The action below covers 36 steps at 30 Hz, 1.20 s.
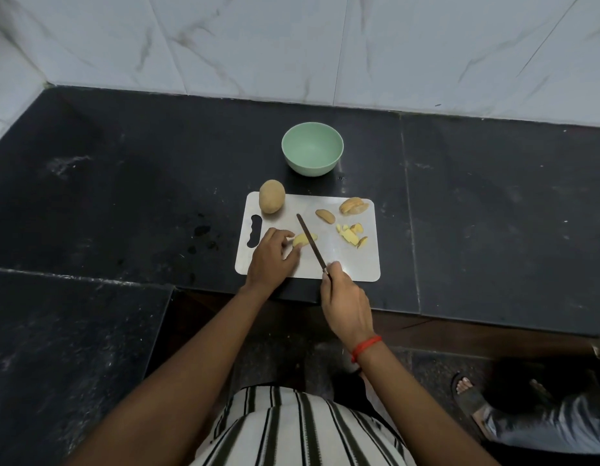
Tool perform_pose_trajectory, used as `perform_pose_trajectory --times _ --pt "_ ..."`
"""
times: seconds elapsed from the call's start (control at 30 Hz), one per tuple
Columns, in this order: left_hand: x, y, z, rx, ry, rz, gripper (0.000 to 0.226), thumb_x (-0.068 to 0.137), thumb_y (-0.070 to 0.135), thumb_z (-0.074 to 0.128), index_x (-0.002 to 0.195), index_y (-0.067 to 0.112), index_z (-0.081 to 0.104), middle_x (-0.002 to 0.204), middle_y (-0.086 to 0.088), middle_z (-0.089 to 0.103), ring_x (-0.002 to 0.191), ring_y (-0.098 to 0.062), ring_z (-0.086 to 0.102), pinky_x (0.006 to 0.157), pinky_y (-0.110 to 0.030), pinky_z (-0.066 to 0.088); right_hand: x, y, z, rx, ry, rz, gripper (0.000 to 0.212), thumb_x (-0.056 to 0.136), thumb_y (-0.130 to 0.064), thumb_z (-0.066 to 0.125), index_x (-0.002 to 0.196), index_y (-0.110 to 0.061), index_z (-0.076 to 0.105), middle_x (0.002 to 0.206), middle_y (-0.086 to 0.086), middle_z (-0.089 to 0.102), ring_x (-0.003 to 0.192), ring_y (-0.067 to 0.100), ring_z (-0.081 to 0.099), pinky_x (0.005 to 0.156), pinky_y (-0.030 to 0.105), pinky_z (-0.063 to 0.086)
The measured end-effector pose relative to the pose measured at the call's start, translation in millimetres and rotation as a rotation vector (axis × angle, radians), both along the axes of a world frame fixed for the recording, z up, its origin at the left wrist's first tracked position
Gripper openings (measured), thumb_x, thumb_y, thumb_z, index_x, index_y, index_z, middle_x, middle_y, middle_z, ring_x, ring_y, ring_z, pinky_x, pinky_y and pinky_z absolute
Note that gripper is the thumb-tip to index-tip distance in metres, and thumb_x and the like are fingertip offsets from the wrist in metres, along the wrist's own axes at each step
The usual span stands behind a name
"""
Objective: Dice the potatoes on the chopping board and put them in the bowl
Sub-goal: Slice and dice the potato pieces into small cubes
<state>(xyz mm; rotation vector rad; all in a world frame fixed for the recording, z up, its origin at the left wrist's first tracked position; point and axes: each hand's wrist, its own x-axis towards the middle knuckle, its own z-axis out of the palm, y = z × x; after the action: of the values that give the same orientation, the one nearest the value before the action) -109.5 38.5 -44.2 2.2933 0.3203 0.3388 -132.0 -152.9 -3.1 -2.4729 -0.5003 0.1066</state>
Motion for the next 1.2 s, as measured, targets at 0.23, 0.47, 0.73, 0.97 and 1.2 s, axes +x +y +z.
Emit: perform_pose_trajectory --times 0.23,0.47,0.73,0.97,1.2 --pt "-3 -2 -3 0.013 -0.018 -0.001 0.014 0.094 0.025 0.07 0.093 0.012 0.065 0.095 0.004 0.055 0.077 -0.01 0.054 0.067 -0.024 0.045 10 26 -13 -0.055 0.041 -0.003 0.016 0.104 -0.021 0.038 0.091 -0.023 0.029 0.074 0.004 0.053 0.059 0.031 0.05 0.051 0.035 0.034" --pt "-3 -3 0 0.055 -0.028 -0.02 0.017 0.096 0.021 0.067 0.084 0.013 0.058 0.089 0.004 0.05 0.076 -0.014 0.051 0.064 -0.024 0.04 13 28 -14 -0.098 0.036 0.006 0.013 0.105 -0.023 0.036 0.093 -0.023 0.029 0.075 0.005 0.055 0.059 0.029 0.049 0.052 0.035 0.034" --pt "-2 -2 -2 0.073 -0.037 -0.029 0.017 0.096 0.02 0.066 0.084 0.01 0.059 0.086 0.005 0.049 0.077 -0.012 0.047 0.066 -0.022 0.038 14 30 -14 -0.136 0.027 0.02 0.007 0.104 -0.023 0.037 0.099 -0.02 0.034 0.078 0.007 0.058 0.061 0.033 0.055 0.051 0.037 0.041" --pt "-1 -2 -6 0.09 -0.034 -0.026 0.016 0.096 0.019 0.066 0.088 0.007 0.062 0.089 0.001 0.052 0.079 -0.012 0.047 0.069 -0.021 0.037 15 25 -11 -0.222 0.055 0.057 0.005 0.104 -0.021 0.038 0.108 -0.02 0.036 0.082 0.009 0.06 0.061 0.031 0.052 0.054 0.035 0.038" --pt "-1 -2 -6 0.112 -0.043 -0.028 0.015 0.096 0.019 0.066 0.088 0.007 0.063 0.089 0.003 0.05 0.08 -0.012 0.046 0.07 -0.022 0.037 -1 14 -10 -0.294 0.046 0.071 0.015 0.104 -0.024 0.036 0.118 -0.018 0.038 0.09 0.011 0.062 0.07 0.038 0.062 0.055 0.039 0.041"
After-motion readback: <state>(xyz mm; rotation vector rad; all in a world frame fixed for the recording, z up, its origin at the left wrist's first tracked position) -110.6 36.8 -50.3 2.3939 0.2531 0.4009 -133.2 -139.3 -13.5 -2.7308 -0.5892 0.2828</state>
